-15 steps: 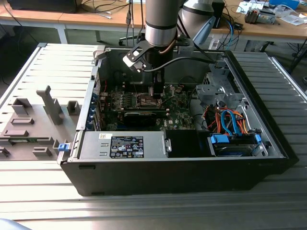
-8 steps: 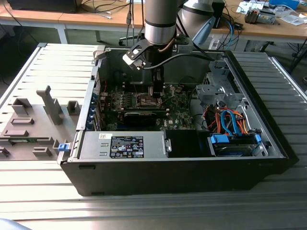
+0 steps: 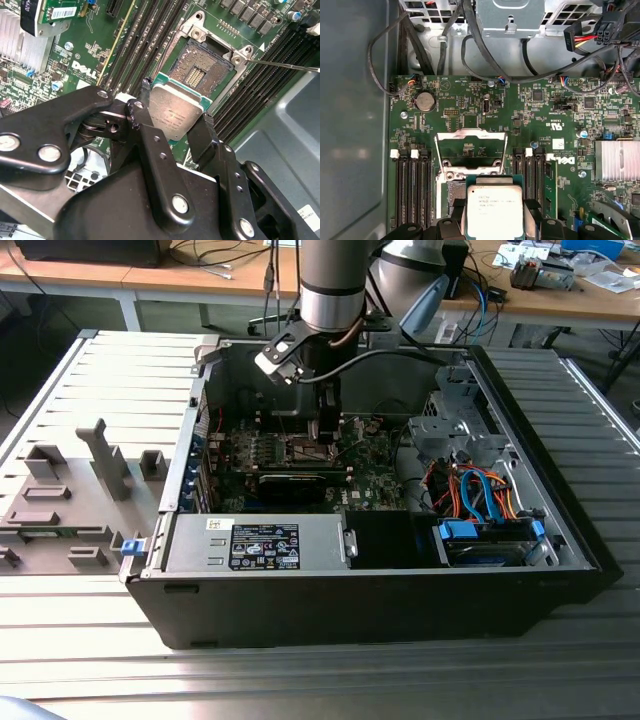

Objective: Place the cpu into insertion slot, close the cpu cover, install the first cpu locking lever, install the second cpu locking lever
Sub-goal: 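Place the cpu into insertion slot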

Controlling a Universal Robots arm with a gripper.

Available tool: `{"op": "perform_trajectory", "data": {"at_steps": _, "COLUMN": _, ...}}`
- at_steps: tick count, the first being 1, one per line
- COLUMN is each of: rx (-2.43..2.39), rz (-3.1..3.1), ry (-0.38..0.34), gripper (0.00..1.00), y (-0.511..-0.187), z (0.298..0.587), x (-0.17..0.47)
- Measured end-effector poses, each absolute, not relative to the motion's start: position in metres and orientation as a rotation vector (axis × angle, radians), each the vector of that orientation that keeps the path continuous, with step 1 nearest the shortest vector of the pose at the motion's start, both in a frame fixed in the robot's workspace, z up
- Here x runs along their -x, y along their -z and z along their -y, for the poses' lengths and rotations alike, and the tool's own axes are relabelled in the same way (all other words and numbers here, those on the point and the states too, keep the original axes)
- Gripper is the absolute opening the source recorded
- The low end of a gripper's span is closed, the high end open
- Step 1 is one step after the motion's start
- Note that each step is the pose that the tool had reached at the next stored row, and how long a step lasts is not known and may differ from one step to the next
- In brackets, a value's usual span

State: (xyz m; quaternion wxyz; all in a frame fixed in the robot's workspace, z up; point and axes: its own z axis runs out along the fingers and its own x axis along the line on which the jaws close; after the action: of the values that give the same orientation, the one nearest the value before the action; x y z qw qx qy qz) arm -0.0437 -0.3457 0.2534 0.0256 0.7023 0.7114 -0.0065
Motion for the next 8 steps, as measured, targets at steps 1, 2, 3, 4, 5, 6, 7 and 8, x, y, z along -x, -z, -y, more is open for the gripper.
{"op": "perform_trajectory", "data": {"at_steps": 1, "rx": -2.17, "rz": -2.199, "ry": 0.021, "gripper": 0.54, "y": -0.2532, "z": 0.3456, "x": 0.0438}}
{"op": "perform_trajectory", "data": {"at_steps": 2, "rx": -2.17, "rz": -2.198, "ry": 0.024, "gripper": 0.54, "y": -0.2532, "z": 0.3454, "x": 0.0438}}
{"op": "perform_trajectory", "data": {"at_steps": 3, "rx": -2.168, "rz": -2.197, "ry": 0.025, "gripper": 0.54, "y": -0.2531, "z": 0.3455, "x": 0.0438}}
{"op": "perform_trajectory", "data": {"at_steps": 4, "rx": -2.168, "rz": -2.197, "ry": 0.026, "gripper": 0.54, "y": -0.2531, "z": 0.3455, "x": 0.0438}}
{"op": "perform_trajectory", "data": {"at_steps": 5, "rx": -2.168, "rz": -2.197, "ry": 0.026, "gripper": 0.54, "y": -0.2531, "z": 0.3455, "x": 0.0438}}
{"op": "perform_trajectory", "data": {"at_steps": 6, "rx": -2.168, "rz": -2.196, "ry": 0.026, "gripper": 0.54, "y": -0.253, "z": 0.3454, "x": 0.0438}}
{"op": "perform_trajectory", "data": {"at_steps": 7, "rx": -2.167, "rz": -2.196, "ry": 0.028, "gripper": 0.54, "y": -0.2527, "z": 0.3453, "x": 0.0438}}
{"op": "perform_trajectory", "data": {"at_steps": 8, "rx": -2.166, "rz": -2.195, "ry": 0.03, "gripper": 0.54, "y": -0.2523, "z": 0.3452, "x": 0.0438}}
